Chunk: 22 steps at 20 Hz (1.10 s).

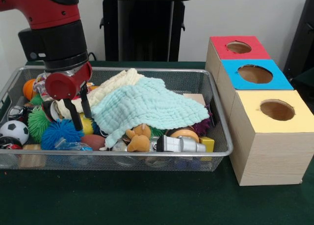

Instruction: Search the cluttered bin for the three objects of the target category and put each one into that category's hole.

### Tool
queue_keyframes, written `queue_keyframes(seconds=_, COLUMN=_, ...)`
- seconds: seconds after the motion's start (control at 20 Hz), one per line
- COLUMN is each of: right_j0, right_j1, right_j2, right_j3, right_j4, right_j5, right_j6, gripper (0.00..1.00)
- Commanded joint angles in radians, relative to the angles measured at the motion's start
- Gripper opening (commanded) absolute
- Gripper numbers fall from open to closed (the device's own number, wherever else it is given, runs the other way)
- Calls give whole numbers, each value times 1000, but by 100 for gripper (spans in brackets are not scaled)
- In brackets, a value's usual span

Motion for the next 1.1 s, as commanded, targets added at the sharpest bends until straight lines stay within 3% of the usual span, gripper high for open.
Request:
queue_keyframes(seconds=0.05, right_j0=-23, right_j1=56, right_j2=-29, right_j3=-58, right_j4=-65, right_j5=41, right_j6=-114, gripper=100)
queue_keyframes(seconds=0.55, right_j0=-47, right_j1=85, right_j2=-8, right_j3=-91, right_j4=-72, right_j5=71, right_j6=-175, gripper=100)
queue_keyframes(seconds=1.1, right_j0=-73, right_j1=147, right_j2=23, right_j3=-178, right_j4=-69, right_j5=141, right_j6=-304, gripper=100)
